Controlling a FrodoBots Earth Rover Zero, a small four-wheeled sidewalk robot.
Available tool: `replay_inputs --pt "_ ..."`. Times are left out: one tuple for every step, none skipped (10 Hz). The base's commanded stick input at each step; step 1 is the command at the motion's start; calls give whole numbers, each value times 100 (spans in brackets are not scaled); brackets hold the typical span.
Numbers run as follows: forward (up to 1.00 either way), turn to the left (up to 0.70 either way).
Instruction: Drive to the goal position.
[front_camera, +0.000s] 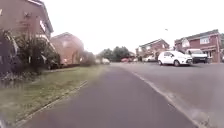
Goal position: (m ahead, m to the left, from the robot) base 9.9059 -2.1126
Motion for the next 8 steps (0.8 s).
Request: replay_inputs --pt "100 0" --pt "100 0" --pt "100 0" --pt "100 0" --pt "100 0" --pt "100 0" --pt "100 0" --pt "100 0"
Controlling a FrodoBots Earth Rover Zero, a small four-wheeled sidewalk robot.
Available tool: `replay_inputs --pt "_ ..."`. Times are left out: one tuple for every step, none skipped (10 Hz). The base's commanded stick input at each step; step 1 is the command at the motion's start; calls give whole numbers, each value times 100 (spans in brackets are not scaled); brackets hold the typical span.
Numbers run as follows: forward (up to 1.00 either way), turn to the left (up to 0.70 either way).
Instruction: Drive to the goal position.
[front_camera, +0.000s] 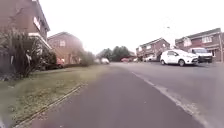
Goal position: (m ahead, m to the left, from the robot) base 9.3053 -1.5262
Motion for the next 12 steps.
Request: replay_inputs --pt "100 0" --pt "100 0" --pt "100 0" --pt "100 0" --pt "100 0" --pt "100 0" --pt "100 0" --pt "100 0" --pt "100 0" --pt "100 0" --pt "100 0" --pt "100 0"
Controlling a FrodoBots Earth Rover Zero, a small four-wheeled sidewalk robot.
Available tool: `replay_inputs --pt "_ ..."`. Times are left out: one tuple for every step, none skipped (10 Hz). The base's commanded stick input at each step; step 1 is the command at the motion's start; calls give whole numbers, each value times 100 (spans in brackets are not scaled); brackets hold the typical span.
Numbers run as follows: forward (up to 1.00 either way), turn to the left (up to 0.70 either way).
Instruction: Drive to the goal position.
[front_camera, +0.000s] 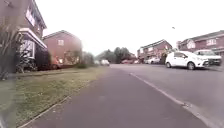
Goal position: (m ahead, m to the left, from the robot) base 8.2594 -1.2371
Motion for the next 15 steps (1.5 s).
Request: replay_inputs --pt "100 0" --pt "100 0" --pt "100 0" --pt "100 0" --pt "100 0" --pt "100 0" --pt "100 0" --pt "100 0" --pt "100 0" --pt "100 0" --pt "100 0" --pt "100 0" --pt "100 0" --pt "100 0" --pt "100 0"
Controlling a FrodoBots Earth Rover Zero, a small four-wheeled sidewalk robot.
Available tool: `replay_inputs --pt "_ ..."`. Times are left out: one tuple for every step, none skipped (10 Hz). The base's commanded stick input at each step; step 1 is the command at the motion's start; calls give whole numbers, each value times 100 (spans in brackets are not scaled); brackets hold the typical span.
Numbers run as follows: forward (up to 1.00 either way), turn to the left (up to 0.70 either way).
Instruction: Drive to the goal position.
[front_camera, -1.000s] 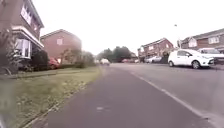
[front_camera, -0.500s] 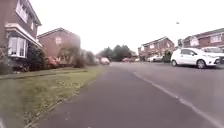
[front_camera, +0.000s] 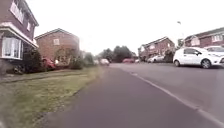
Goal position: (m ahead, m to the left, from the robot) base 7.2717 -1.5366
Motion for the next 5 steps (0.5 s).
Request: replay_inputs --pt "100 0" --pt "100 0" --pt "100 0" --pt "100 0" --pt "100 0"
